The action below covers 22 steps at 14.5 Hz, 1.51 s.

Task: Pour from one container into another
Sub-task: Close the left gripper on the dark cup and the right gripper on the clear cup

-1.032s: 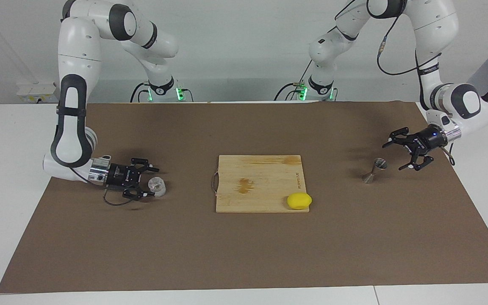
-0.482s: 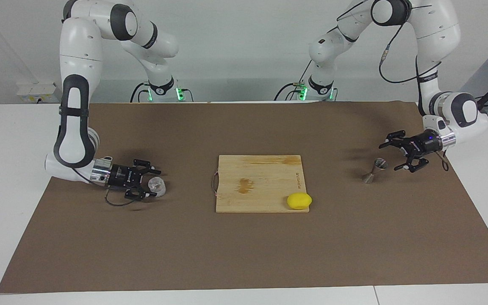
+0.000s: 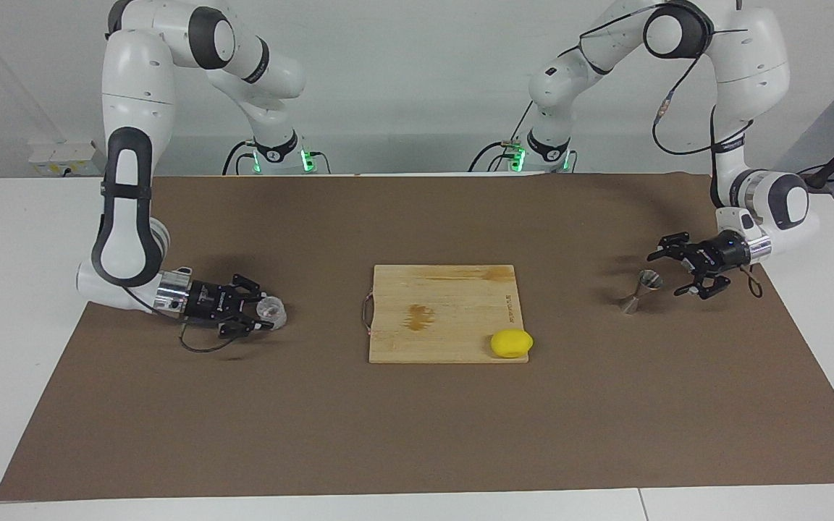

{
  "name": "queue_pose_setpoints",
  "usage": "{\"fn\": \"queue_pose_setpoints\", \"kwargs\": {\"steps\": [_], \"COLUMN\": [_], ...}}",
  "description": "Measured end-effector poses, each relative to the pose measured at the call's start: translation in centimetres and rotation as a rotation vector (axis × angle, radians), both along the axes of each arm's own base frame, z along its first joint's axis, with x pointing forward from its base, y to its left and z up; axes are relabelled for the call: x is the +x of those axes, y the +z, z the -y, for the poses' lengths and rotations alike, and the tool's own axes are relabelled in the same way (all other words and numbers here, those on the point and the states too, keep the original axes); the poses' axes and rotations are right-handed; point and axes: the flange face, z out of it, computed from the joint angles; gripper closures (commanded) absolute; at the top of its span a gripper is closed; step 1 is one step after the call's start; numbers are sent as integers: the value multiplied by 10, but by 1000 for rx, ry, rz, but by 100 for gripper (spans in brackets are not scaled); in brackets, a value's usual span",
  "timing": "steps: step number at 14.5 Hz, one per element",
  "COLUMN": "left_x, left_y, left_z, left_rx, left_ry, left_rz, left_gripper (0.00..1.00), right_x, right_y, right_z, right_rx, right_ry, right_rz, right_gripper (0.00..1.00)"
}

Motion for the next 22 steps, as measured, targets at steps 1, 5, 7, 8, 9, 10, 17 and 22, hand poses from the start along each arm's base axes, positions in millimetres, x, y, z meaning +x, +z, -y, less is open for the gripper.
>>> {"fn": "queue_pose_setpoints", "kwargs": {"steps": [1, 5, 7, 8, 9, 10, 17, 22], "left_x": [0, -1, -2, -2, -2, -2, -3, -2], "left_y": [-5, -10, -12, -13, -13, -13, -15, -16], "left_z": [1, 9, 16, 19, 21, 23, 25, 29], "left_rx": [-13, -57, -74, -80, -84, -86, -91, -93], "left_ry": [0, -11, -12, -15, -18, -21, -23, -27], "left_rz": [-3, -5, -9, -12, -12, -13, -17, -19], "left_gripper": [0, 0, 0, 0, 0, 0, 0, 17], "right_x": [0, 0, 3, 6, 9, 12, 24, 29], "right_y": [0, 0, 3, 6, 11, 16, 64, 103], "right_z": [0, 0, 1, 2, 3, 4, 1, -22], "right_rx": [0, -1, -6, -9, -12, -15, -31, -46], "right_ry": [0, 0, -3, -3, -2, -2, -16, -15], "right_rz": [0, 1, 10, 20, 31, 43, 89, 101], "right_gripper": [100, 100, 100, 100, 100, 100, 100, 100]}}
